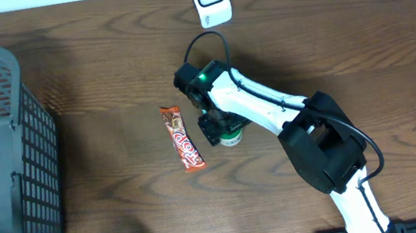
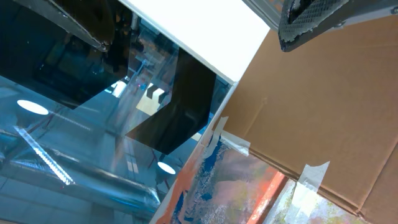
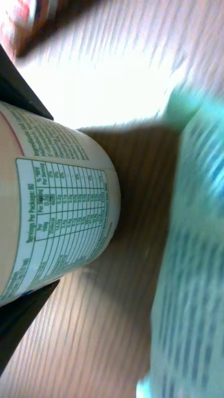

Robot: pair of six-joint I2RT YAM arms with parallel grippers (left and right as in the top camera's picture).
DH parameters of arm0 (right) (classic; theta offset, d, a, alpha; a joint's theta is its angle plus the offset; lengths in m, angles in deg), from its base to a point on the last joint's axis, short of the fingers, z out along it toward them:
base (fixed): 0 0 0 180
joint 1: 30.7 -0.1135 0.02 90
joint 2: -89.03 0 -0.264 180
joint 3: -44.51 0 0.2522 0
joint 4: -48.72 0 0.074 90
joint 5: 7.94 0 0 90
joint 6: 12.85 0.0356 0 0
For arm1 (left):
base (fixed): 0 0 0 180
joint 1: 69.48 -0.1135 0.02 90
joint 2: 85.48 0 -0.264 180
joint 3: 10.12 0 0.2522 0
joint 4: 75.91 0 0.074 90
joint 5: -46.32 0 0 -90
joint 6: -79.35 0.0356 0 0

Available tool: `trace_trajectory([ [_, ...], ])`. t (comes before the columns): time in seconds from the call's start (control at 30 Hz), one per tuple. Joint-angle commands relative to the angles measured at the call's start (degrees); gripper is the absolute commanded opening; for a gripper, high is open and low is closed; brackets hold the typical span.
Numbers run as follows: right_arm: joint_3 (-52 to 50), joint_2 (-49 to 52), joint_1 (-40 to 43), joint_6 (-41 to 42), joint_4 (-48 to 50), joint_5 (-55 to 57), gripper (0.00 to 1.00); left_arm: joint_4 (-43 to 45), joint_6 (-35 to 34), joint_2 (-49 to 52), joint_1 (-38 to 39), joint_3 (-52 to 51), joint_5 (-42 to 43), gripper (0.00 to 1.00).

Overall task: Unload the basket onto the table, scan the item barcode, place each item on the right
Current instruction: 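Close the right gripper around the jar body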

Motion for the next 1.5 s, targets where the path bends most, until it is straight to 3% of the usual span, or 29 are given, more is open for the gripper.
trace_trajectory([
  [0.0,-0.15,0.92,-0.15,-6.60,-2.14,7.98,0.88,0.20,-0.28,-0.52,-0.37,-0.20,-0.50,0.85],
  [0.03,0.50,0.92,-0.15,-6.29,-2.97,7.67,0.99,0.17,-0.28,-0.55,-0.37,-0.20,-0.50,0.85],
  [0.23,5.86,0.92,-0.17,0.35,-7.98,2.84,0.99,0.04,-0.28,-0.52,-0.37,-0.31,-0.50,0.85],
  [0.63,6.47,0.94,-0.17,11.54,-5.99,-2.16,0.99,0.07,-0.28,-0.55,-0.37,-0.37,-0.50,0.85],
  [1.2,2.32,0.94,-0.17,13.40,-1.64,-1.99,0.99,0.07,-0.28,-0.52,-0.37,-0.37,-0.48,0.85],
  [1.37,2.32,0.94,-0.17,14.03,-0.85,-1.97,0.88,0.07,-0.28,-0.55,-0.37,-0.37,-0.48,0.85],
  [1.47,1.81,0.94,-0.17,14.05,-0.09,-1.97,0.88,0.07,-0.28,-0.55,-0.37,-0.37,-0.48,0.85],
])
